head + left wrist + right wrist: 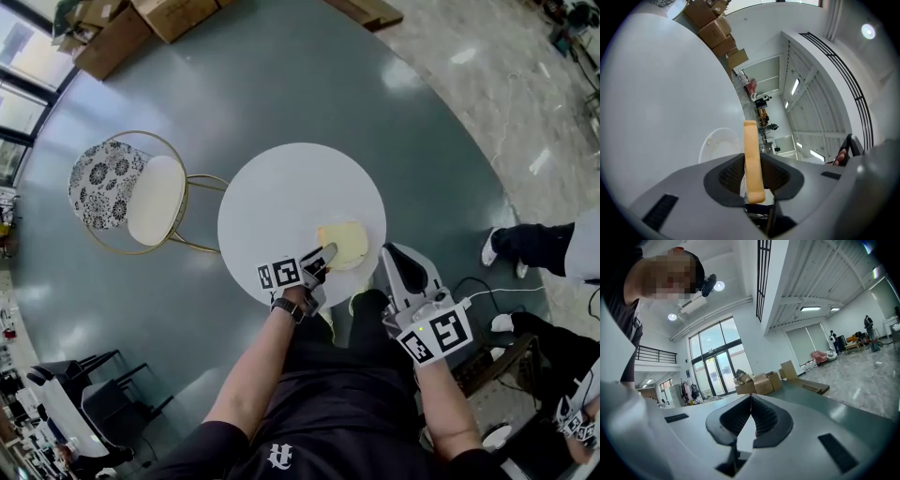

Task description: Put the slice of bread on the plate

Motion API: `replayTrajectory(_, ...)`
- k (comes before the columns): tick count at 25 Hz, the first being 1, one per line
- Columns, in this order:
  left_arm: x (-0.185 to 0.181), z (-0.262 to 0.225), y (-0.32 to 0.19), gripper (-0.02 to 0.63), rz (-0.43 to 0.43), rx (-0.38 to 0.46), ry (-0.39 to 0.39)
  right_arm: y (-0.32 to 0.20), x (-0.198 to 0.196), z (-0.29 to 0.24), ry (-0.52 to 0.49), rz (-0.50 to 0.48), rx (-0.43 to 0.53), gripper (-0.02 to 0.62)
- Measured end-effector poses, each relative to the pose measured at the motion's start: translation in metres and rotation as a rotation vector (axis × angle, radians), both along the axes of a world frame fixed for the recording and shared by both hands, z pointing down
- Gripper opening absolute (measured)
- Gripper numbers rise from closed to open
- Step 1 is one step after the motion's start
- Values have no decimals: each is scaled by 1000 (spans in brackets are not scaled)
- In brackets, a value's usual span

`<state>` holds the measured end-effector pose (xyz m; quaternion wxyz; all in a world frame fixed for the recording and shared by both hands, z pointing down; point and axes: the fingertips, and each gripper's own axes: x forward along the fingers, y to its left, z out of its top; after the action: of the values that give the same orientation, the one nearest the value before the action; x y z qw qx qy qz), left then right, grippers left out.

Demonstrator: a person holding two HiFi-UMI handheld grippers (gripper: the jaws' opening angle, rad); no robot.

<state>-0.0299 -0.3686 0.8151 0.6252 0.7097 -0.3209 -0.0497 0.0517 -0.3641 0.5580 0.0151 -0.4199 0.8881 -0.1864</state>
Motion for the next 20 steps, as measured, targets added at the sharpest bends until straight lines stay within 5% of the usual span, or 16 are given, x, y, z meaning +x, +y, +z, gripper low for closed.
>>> replayTrajectory(3,-3,8,0,97,30,-4,-94,-1,-1,1,-3,-5,-6,6)
replayTrajectory(12,-10,22,3,253,175,58,-409,-2,-10,1,-5,-21,-20,6)
replayTrajectory(20,-30,21,-5,316,167,91,-542,0,-14,1,-6,-21,-30,6)
